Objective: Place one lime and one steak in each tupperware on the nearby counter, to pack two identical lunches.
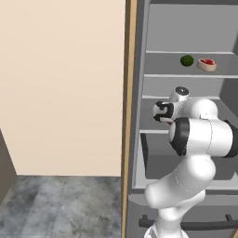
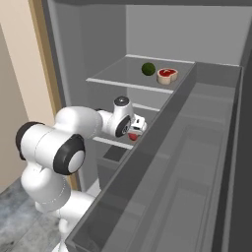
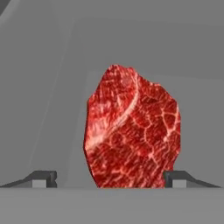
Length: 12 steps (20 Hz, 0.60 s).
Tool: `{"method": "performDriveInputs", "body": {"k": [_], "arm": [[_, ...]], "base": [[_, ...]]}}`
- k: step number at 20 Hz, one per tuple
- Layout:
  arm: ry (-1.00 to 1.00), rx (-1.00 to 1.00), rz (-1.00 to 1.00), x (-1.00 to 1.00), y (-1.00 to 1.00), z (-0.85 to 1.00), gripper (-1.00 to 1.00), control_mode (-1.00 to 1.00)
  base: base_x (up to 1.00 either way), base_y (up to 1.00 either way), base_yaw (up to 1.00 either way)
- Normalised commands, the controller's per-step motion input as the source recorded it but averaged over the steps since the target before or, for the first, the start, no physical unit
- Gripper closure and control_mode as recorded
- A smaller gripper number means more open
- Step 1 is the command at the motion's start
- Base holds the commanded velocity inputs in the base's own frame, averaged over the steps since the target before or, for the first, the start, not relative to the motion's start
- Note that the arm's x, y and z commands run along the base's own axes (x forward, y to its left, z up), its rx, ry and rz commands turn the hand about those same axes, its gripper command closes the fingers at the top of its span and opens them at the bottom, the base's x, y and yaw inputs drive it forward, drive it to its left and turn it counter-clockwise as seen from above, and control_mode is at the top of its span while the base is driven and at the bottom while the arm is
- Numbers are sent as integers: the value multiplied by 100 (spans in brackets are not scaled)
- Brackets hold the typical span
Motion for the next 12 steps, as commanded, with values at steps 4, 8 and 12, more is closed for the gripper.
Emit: {"method": "performDriveInputs", "body": {"k": [4, 8, 12], "arm": [[-4, 0, 0, 0, -23, 0, -100, -100], [0, 0, 0, 0, 0, 0, -100, -100], [0, 0, 0, 0, 0, -1, -100, -100]], "base": [[0, 0, 0], [0, 0, 0], [0, 0, 0]]}}
